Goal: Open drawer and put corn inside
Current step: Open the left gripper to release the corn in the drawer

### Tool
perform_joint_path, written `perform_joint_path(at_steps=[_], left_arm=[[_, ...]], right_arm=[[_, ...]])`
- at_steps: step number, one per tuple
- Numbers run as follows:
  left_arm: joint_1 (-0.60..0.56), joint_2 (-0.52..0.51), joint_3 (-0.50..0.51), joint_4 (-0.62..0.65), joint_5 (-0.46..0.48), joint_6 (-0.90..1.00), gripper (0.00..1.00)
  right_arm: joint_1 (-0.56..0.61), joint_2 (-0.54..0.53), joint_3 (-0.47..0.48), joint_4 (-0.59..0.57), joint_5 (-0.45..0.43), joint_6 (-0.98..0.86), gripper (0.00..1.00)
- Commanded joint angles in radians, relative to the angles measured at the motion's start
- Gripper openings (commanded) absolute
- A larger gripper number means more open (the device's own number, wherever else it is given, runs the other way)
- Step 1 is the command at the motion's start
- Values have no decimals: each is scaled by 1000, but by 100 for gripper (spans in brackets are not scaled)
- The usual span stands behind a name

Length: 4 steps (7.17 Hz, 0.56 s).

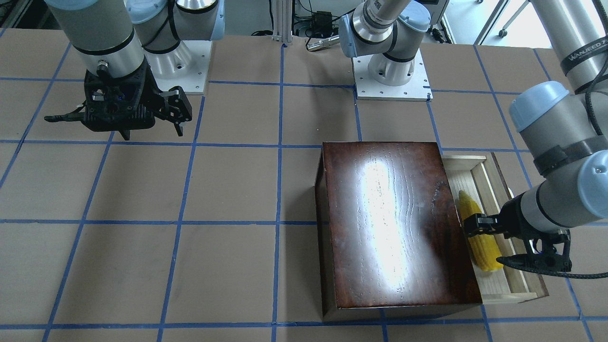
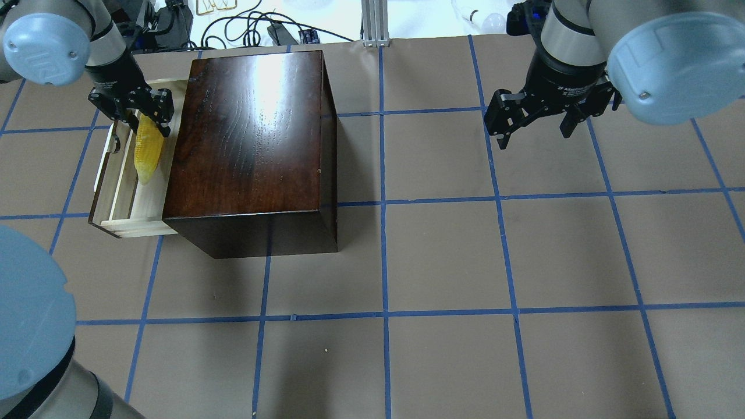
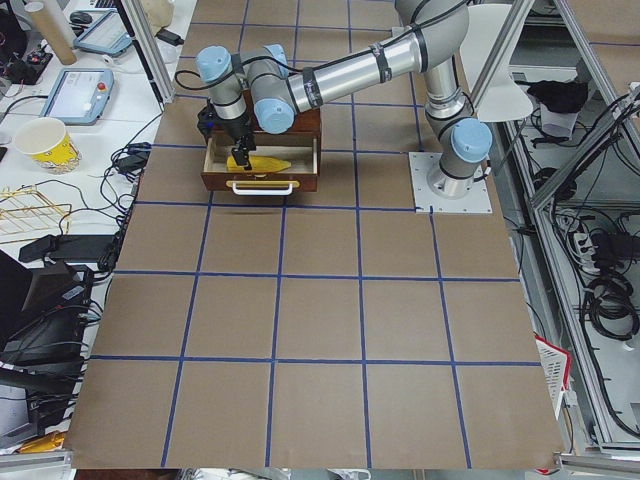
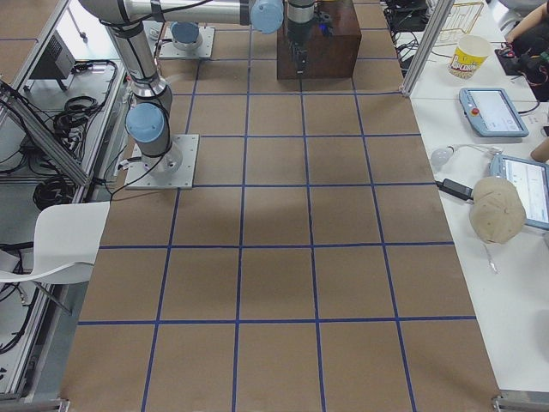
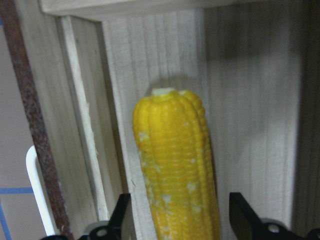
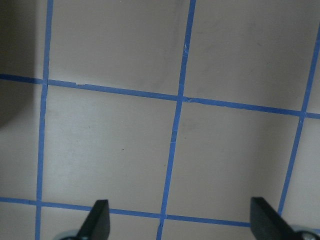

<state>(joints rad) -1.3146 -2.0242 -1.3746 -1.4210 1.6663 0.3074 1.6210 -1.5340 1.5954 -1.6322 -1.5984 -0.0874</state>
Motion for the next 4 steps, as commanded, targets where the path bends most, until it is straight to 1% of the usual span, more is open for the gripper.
perform_joint_path(at_steps=[1, 4], left_arm=[[-8, 31, 3, -10, 9, -14, 100], [-11, 106, 26, -21, 12, -37, 100]], right_arm=[[0, 0, 0, 0, 0, 0, 100], [0, 0, 0, 0, 0, 0, 100]])
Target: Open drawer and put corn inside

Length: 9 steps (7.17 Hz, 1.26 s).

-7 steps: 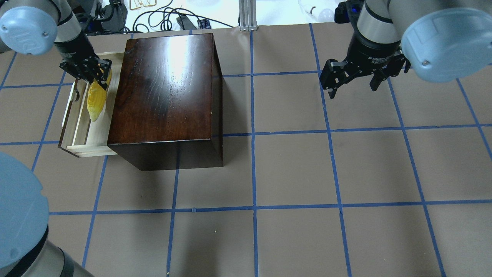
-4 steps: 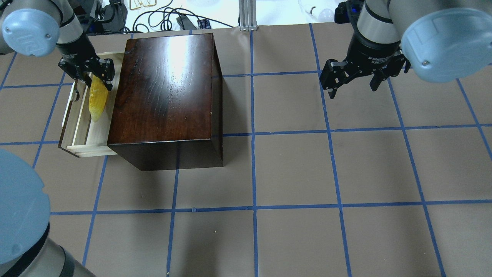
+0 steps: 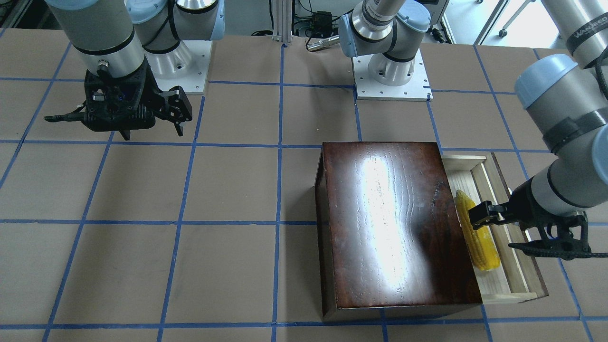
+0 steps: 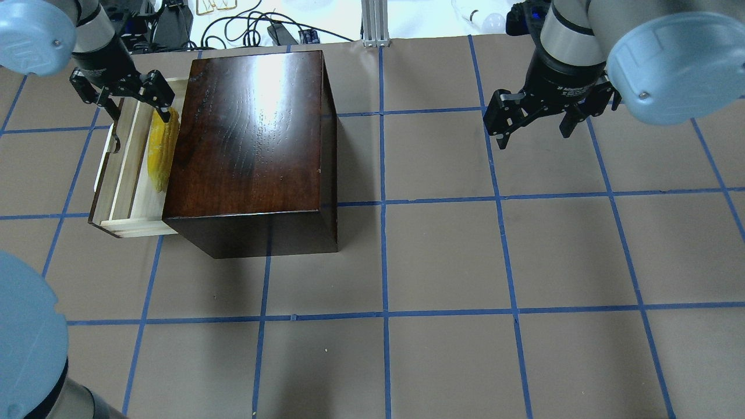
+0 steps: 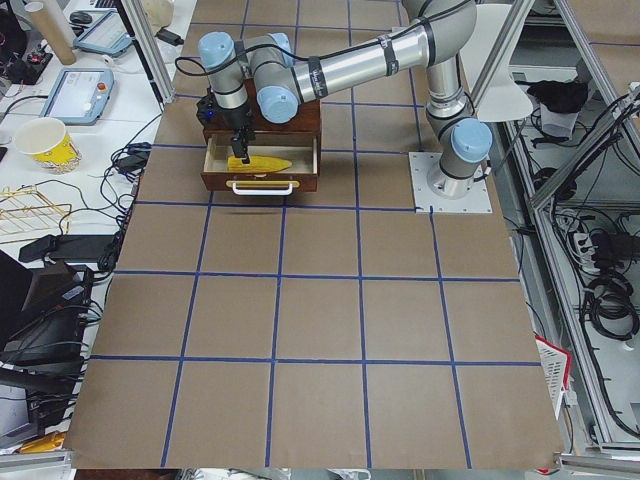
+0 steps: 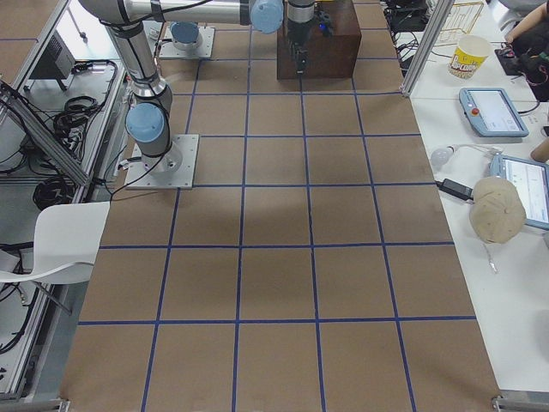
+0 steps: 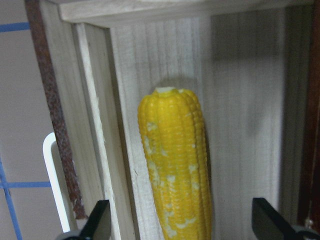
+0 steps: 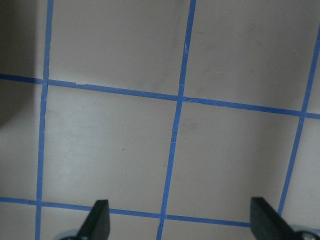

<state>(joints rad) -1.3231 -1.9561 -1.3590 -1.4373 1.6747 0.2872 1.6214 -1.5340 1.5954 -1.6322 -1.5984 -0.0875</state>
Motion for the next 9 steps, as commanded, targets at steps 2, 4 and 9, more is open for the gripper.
perform_joint_path(at_steps=[2, 4, 9], left_arm=[[-2, 68, 35, -67, -4, -52, 100], [-37, 86, 31, -123, -100, -65, 100], [-225, 135, 3, -137, -199, -187, 100]], right_arm=[[0, 0, 0, 0, 0, 0, 100], [0, 0, 0, 0, 0, 0, 100], [-3, 0, 0, 0, 0, 0, 100]])
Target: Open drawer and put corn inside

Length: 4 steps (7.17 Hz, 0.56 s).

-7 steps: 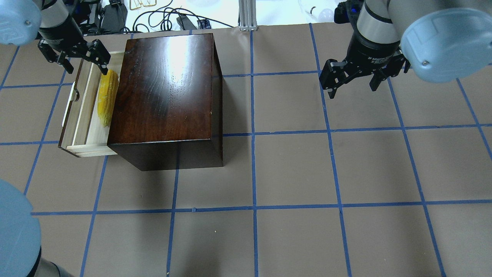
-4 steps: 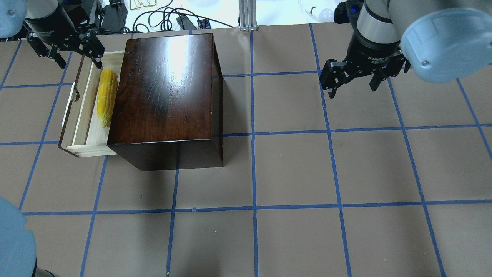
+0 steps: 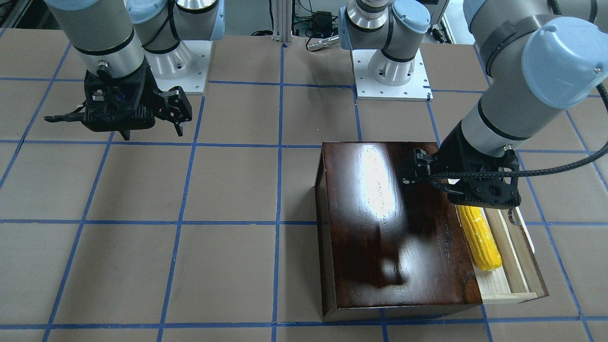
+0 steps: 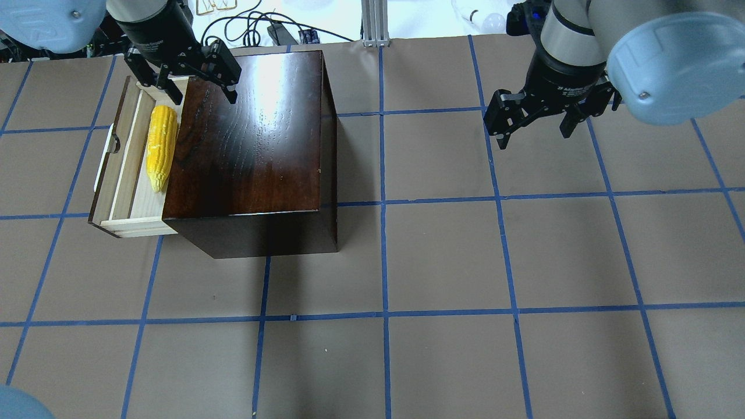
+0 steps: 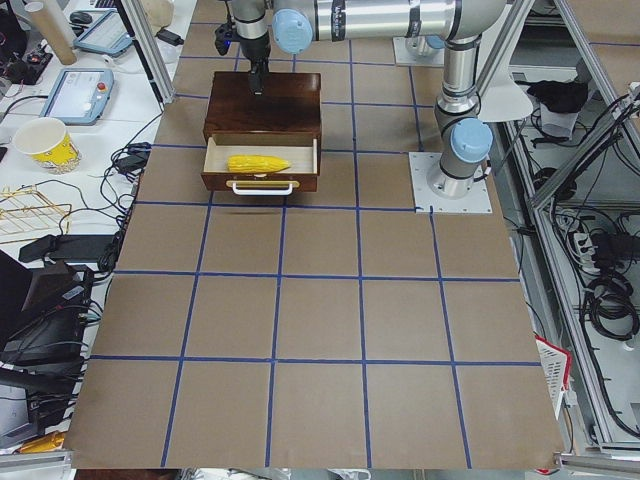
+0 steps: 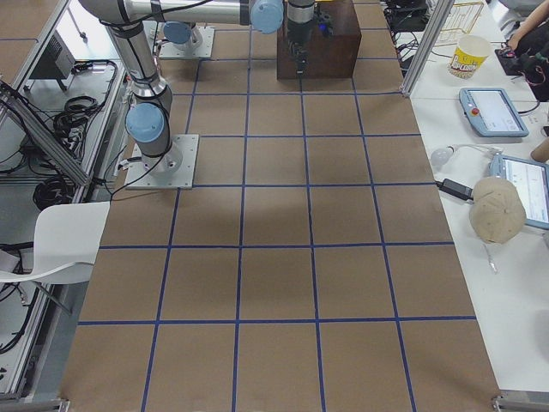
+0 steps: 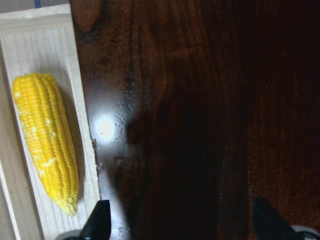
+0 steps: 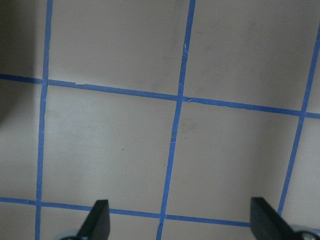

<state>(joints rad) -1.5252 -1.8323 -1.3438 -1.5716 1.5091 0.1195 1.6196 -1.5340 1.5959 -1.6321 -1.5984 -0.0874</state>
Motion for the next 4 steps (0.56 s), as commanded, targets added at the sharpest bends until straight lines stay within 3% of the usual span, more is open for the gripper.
perform_joint_path(at_steps=[1, 4], left_arm=[[-41, 27, -33, -2, -32, -18, 100], [-44, 70, -107, 4, -6, -26, 100]], right_arm=[[-1, 0, -1, 0, 0, 0, 100], [2, 0, -1, 0, 0, 0, 100]])
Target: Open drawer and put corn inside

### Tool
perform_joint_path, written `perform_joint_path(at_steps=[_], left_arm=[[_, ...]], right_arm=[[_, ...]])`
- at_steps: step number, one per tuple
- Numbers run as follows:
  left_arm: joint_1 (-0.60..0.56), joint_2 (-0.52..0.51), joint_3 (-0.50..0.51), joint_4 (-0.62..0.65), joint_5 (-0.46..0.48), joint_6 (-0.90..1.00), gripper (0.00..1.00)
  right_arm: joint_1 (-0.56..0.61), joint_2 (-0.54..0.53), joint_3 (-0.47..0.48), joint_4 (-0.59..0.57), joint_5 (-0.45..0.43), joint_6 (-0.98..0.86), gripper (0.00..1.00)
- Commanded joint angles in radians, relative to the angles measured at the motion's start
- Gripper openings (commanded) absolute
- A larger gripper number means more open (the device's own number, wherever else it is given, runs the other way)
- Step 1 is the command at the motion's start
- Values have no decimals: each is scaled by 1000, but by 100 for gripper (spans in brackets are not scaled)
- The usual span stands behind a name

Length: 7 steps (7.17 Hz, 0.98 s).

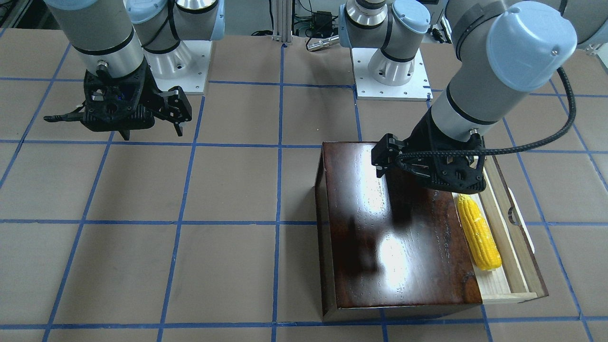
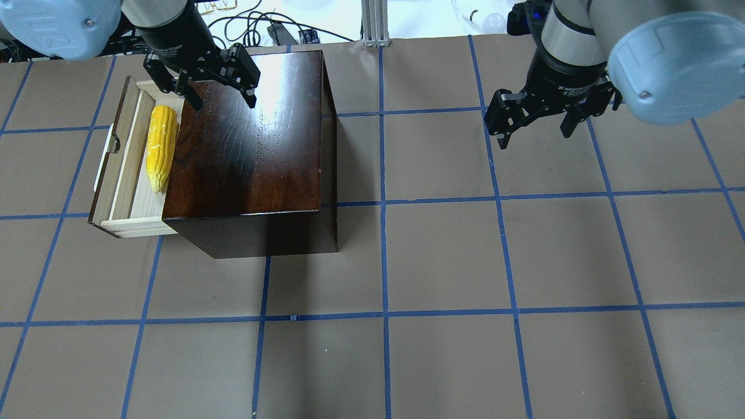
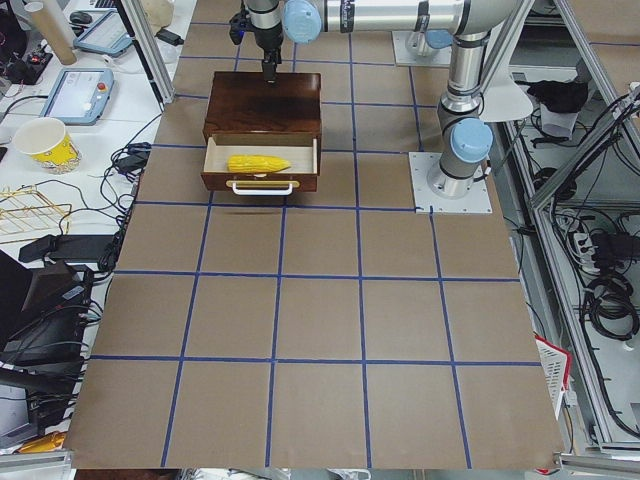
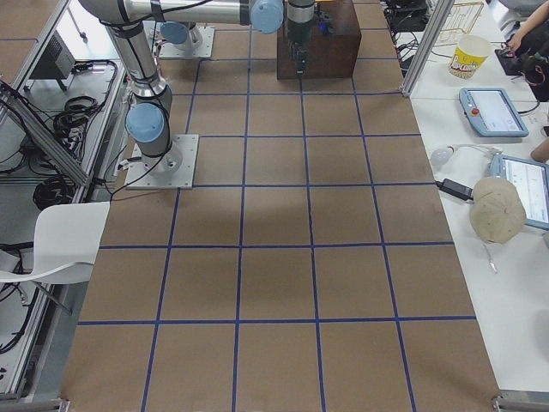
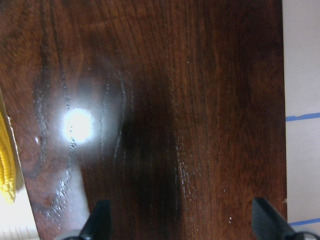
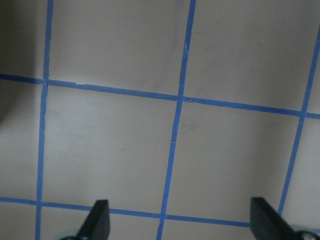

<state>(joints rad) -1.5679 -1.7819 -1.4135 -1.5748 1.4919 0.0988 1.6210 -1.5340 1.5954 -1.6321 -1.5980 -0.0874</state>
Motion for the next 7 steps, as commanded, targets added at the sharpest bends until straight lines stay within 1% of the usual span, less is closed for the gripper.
perform_joint_path(at_steps=[1, 3, 7], left_arm=[[-1, 47, -74, 10, 17, -26, 100], [0, 73, -93, 13, 86, -24, 100], [2, 85, -111, 15, 84, -25, 100]], right_arm=[[0, 0, 0, 0, 0, 0, 100], [0, 0, 0, 0, 0, 0, 100], [0, 0, 0, 0, 0, 0, 100]])
